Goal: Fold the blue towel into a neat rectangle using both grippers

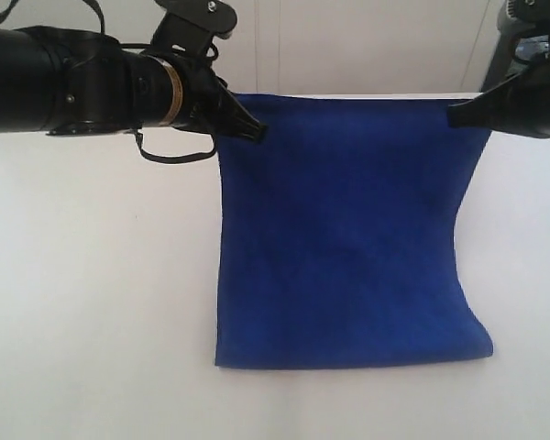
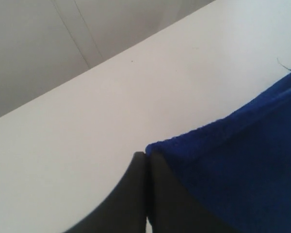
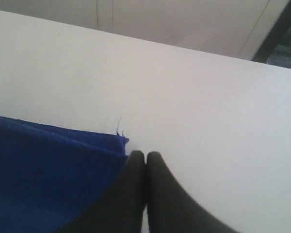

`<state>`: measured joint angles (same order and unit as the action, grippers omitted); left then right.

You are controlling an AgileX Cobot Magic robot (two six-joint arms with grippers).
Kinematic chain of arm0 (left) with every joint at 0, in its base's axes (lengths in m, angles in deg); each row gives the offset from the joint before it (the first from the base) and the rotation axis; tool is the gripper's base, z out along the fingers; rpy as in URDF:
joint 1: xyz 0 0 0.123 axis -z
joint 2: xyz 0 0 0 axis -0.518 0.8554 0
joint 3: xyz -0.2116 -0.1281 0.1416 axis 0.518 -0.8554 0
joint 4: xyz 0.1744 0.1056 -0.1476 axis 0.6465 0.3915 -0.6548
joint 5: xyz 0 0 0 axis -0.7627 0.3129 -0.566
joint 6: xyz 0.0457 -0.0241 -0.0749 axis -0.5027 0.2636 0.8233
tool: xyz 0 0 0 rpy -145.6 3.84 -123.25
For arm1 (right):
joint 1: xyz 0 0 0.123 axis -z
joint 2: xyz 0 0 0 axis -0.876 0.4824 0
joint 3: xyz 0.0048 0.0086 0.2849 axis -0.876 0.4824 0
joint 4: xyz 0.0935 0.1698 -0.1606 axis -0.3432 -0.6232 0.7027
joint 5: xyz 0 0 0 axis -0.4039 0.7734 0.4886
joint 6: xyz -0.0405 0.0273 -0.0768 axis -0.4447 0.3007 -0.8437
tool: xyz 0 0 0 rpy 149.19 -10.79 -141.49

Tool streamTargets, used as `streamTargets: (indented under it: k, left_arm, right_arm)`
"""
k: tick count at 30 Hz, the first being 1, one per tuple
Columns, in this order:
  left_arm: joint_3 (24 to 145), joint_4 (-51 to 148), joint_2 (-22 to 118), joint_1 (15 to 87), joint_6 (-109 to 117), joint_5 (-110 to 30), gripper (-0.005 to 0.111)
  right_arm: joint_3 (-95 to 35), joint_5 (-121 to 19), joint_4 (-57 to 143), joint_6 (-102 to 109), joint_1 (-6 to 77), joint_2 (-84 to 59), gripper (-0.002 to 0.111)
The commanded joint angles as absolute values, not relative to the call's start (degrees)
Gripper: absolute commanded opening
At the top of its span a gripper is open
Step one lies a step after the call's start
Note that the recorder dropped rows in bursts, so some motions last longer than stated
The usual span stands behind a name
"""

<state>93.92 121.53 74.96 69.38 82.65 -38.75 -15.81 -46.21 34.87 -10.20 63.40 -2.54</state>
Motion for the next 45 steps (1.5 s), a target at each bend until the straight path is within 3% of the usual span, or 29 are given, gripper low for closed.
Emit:
streamTargets:
  k: [1, 45]
  left_arm:
    - [95.5, 122.4, 74.7, 68.5, 83.2, -38.3, 0.000]
    - [107.4, 124.6, 93.7, 66.1, 72.9, -39.5, 0.000]
  right_arm:
    - [-18.2, -47.6, 35.5, -10.1, 63.9, -2.4, 0.000]
    - [-19.7, -68.2, 35.5, -10.1, 63.9, 19.7, 0.000]
